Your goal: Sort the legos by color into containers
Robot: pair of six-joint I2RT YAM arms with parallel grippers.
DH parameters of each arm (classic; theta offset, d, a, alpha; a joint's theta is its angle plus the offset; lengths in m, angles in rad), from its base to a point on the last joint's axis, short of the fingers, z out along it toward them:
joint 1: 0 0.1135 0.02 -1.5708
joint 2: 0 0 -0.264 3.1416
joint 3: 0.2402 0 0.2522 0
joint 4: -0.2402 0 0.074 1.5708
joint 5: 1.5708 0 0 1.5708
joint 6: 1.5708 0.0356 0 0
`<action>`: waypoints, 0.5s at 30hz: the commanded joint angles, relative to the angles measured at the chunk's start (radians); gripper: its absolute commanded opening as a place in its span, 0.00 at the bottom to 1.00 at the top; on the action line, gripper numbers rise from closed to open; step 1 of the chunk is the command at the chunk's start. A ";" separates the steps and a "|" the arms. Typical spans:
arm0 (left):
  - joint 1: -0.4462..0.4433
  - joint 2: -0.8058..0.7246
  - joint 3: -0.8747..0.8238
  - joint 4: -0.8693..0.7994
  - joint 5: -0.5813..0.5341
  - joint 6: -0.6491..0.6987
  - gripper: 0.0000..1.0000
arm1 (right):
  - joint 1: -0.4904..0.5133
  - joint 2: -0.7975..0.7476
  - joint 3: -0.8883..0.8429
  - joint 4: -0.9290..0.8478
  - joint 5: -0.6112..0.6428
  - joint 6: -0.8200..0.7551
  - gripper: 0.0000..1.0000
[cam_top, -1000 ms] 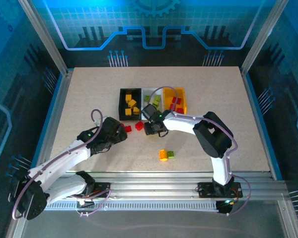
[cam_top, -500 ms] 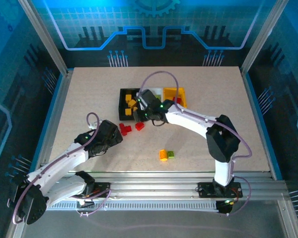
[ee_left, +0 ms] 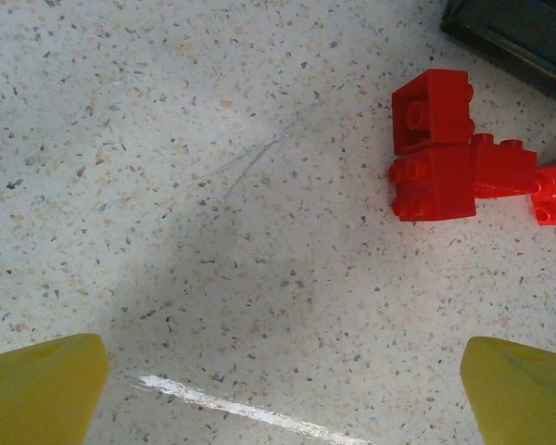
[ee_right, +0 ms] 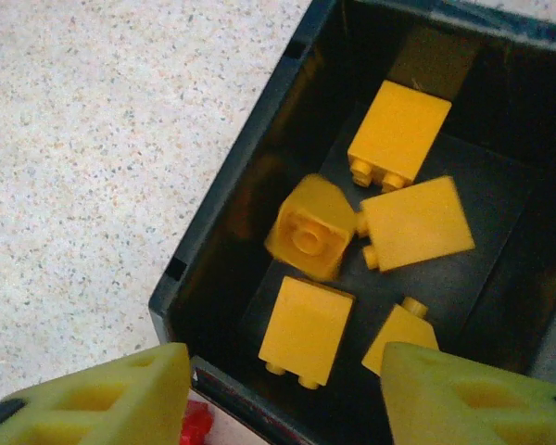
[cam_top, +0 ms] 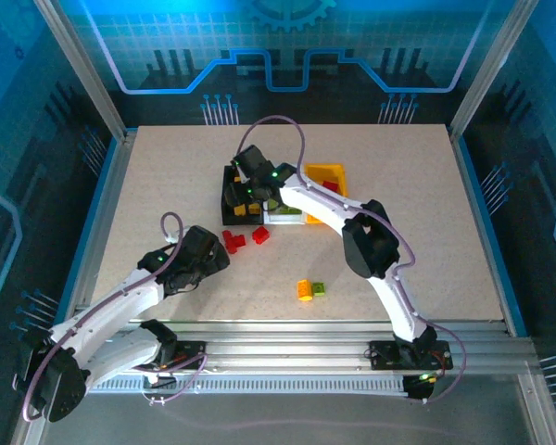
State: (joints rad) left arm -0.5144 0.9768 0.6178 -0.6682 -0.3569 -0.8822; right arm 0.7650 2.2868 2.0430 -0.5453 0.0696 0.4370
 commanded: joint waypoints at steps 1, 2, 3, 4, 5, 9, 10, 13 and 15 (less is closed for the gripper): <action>0.011 -0.015 -0.011 0.009 0.028 0.029 0.99 | -0.012 -0.048 0.021 -0.017 -0.024 0.002 0.68; 0.011 -0.013 -0.010 0.024 0.031 0.038 0.99 | -0.011 -0.079 -0.013 0.001 -0.021 0.000 0.70; 0.012 -0.010 -0.007 0.035 0.035 0.043 0.99 | -0.011 -0.109 -0.045 0.015 -0.019 0.004 0.70; 0.016 -0.004 -0.002 0.048 0.039 0.048 0.99 | -0.011 -0.149 -0.091 0.035 -0.016 0.008 0.70; 0.018 0.006 0.004 0.064 0.048 0.058 0.99 | -0.009 -0.192 -0.144 0.057 -0.010 0.015 0.70; 0.032 0.088 0.033 0.158 0.079 0.084 0.96 | -0.003 -0.348 -0.348 0.130 0.005 0.041 0.70; 0.038 0.118 0.046 0.190 0.090 0.091 0.91 | 0.000 -0.384 -0.404 0.143 0.010 0.046 0.70; 0.056 0.240 0.081 0.283 0.132 0.109 0.81 | 0.005 -0.471 -0.531 0.166 0.015 0.063 0.70; 0.058 0.314 0.111 0.334 0.144 0.128 0.76 | 0.004 -0.517 -0.595 0.173 0.022 0.071 0.70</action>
State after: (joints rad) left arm -0.4683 1.2213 0.6765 -0.4561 -0.2619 -0.7933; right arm 0.7609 1.8179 1.5211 -0.4122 0.0711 0.4786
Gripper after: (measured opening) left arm 0.772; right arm 0.695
